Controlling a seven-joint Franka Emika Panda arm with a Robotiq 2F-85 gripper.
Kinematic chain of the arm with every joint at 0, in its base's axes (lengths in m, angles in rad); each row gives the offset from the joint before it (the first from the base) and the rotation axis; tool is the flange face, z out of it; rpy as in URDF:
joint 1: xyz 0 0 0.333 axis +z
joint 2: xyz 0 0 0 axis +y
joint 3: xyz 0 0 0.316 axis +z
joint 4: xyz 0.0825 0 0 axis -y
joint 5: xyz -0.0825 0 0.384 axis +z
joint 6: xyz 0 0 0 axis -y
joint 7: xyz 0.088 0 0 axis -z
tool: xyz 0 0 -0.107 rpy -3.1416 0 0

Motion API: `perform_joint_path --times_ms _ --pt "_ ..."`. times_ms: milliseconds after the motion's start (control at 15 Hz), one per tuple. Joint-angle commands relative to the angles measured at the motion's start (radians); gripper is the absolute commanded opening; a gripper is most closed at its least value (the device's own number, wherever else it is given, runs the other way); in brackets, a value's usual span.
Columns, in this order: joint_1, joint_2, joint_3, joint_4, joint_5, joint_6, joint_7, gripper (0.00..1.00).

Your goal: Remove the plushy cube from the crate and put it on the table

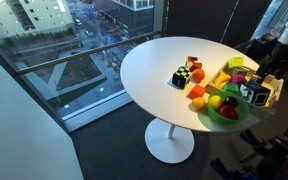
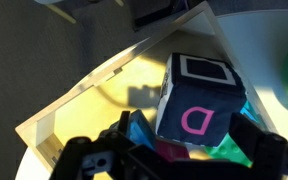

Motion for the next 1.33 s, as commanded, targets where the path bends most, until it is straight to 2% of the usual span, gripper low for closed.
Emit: perform_joint_path --times_ms 0,533,1267 --pt "0.003 -0.020 0.003 -0.017 0.041 -0.007 -0.005 1.00" --pt "0.009 -0.010 0.006 -0.037 0.132 0.022 -0.037 1.00" --pt "0.017 0.005 0.012 -0.078 0.184 0.110 -0.090 1.00"
